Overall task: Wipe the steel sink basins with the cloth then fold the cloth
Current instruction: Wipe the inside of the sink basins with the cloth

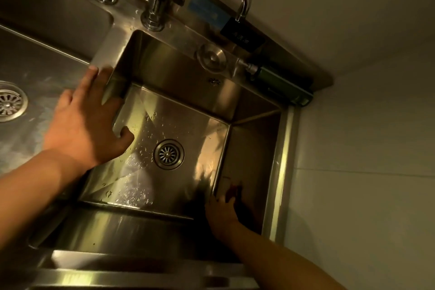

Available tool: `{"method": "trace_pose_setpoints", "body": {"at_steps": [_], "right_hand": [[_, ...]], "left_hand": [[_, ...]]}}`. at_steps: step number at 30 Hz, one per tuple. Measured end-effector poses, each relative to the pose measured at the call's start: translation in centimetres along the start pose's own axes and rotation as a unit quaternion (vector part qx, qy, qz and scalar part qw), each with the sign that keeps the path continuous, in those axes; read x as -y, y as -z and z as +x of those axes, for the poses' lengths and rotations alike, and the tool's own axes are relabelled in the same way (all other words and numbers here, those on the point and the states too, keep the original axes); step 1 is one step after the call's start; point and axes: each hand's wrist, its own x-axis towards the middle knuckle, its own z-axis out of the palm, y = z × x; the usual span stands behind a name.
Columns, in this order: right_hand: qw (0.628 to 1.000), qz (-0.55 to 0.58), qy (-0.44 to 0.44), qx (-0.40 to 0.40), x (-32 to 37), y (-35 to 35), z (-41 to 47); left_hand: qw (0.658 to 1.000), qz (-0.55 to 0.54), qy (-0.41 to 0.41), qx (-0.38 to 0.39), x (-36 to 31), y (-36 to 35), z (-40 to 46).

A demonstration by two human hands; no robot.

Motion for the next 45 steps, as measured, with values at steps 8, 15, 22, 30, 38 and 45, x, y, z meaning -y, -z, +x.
{"method": "trace_pose_setpoints", "body": {"at_steps": [8, 15, 22, 30, 38, 45], "right_hand": [[0.996, -0.037, -0.056, -0.056, -5.6, 5.2, 3.7], [0.983, -0.024, -0.14, -0.12, -11.1, 10.1, 8.0], [0.987, -0.028, -0.14, -0.078, -9.4, 8.4, 8.2], [0.997, -0.035, 0.019, 0.068, 0.4, -1.0, 2.6], [0.96, 0.246, 0.007, 0.131, 1.1, 1.8, 0.2], [0.854, 0.495, 0.071, 0.145, 5.8, 6.2, 0.0]], "left_hand": [[1.0, -0.02, 0.018, -0.006, 0.7, -1.5, 0.1], [1.0, 0.012, 0.008, 0.012, 0.3, -0.6, 0.0], [1.0, 0.011, 0.009, 0.019, 0.3, -0.2, 0.1], [1.0, 0.006, 0.009, 0.011, 0.4, -0.6, 0.1], [1.0, -0.009, 0.012, 0.016, 0.3, -0.4, 0.0], [0.997, 0.025, 0.02, 0.063, -0.2, 0.9, 0.0]]}}
